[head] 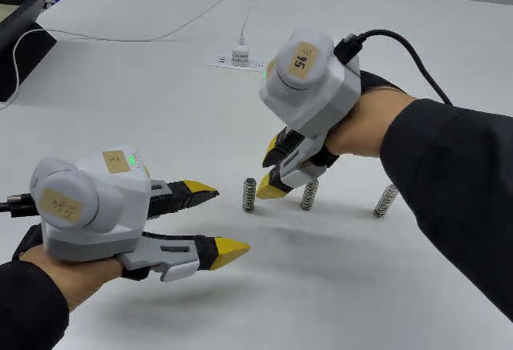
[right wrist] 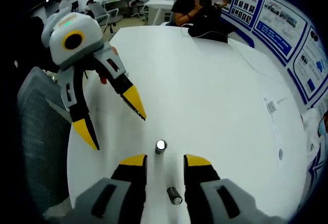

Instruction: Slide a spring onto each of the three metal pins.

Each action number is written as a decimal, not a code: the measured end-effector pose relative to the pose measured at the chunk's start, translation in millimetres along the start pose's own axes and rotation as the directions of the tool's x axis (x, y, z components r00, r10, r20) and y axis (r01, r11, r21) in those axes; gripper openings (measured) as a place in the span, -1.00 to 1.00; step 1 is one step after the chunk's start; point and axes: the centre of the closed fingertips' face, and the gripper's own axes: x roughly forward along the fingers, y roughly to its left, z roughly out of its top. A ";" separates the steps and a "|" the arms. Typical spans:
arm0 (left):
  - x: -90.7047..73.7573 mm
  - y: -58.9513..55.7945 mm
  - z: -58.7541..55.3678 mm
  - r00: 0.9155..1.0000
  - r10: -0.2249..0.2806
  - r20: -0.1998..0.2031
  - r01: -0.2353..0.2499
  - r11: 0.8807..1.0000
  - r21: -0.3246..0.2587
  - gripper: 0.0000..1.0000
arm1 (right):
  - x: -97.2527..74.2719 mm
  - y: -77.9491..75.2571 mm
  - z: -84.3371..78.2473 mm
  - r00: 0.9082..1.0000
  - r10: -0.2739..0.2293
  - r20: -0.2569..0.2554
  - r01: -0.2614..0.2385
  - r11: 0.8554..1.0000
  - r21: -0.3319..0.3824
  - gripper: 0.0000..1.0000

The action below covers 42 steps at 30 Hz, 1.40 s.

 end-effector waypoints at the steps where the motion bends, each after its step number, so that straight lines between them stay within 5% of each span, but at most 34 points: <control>1: 0.3 0.2 0.6 1.000 0.000 0.001 0.000 1.000 -0.001 0.03 | -1.9 -0.5 -1.1 1.000 -0.004 0.004 0.004 1.000 0.004 -0.40; 12: 2.8 1.4 4.3 1.000 0.002 0.004 -0.002 1.000 0.001 0.08 | -25.4 -8.6 -20.0 0.996 -0.070 0.048 0.068 0.997 0.046 -0.27; 27: 2.3 3.0 3.3 1.000 0.010 0.001 -0.010 1.000 -0.008 0.14 | -54.8 -17.1 -54.2 0.980 -0.156 0.123 0.137 0.978 0.156 -0.15; 42: 2.5 4.8 2.7 1.000 0.010 -0.003 -0.010 1.000 -0.014 0.15 | -85.2 -22.5 -91.5 0.938 -0.288 0.192 0.237 0.939 0.251 0.05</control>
